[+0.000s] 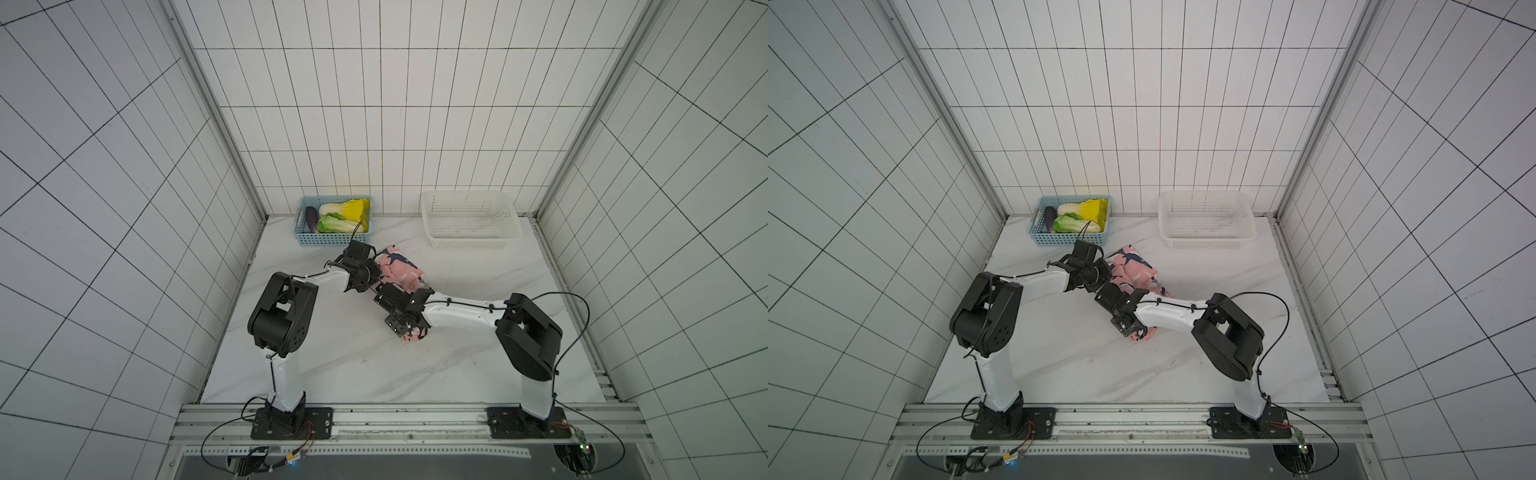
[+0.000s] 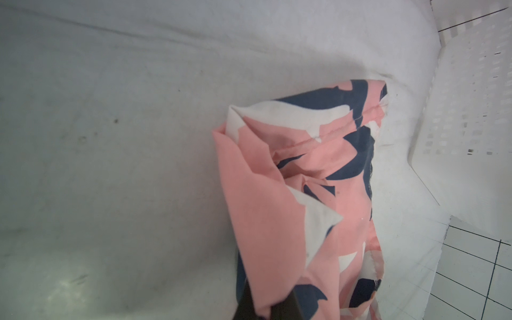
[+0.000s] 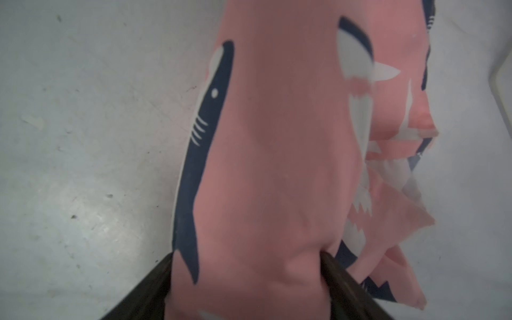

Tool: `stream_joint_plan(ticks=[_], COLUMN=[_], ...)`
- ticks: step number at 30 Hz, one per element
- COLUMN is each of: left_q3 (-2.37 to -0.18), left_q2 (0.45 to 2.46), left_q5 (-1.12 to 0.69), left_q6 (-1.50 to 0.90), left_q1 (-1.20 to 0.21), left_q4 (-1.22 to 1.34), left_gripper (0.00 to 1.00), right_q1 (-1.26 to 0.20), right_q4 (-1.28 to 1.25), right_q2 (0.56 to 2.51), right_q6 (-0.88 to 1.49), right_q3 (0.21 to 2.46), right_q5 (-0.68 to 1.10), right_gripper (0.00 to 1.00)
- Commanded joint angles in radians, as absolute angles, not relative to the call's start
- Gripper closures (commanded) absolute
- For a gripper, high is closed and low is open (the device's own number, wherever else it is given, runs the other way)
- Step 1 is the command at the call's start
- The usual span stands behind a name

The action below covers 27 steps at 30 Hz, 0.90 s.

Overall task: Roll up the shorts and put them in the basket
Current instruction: Roll the shorts at the center of the board.

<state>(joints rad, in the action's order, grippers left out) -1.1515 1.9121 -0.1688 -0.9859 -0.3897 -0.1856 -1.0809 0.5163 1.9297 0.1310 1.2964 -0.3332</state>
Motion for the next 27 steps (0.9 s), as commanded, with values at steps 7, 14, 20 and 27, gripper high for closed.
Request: stream_joint_plan(ticks=[7, 14, 20, 27], left_q3=[-1.157, -1.073, -0.98, -1.013], left_q2=[1.815, 1.657, 1.658, 1.76], left_q5=[-0.219, -0.232, -0.311, -0.338], left_q6=[-0.907, -0.839, -0.845, -0.827], left_q1=[-0.354, -0.304, -0.315, -0.387], left_q4=[-0.187, -0.18, -0.061, 0.05], left_gripper=[0.46, 0.38, 0.37, 0.35], right_q1=[-0.854, -0.714, -0.614, -0.534], right_q4=[0.478, 0.119, -0.437, -1.246], right_q2=[1.889, 1.85, 1.88, 2.106], right_q6=[0.192, 0.466, 0.813, 1.303], right_q3=[1.251, 1.087, 0.889, 0.714], right_q5=[0.365, 0.849, 1.047, 1.087], right_gripper=[0.81, 0.8, 0.8, 0.79])
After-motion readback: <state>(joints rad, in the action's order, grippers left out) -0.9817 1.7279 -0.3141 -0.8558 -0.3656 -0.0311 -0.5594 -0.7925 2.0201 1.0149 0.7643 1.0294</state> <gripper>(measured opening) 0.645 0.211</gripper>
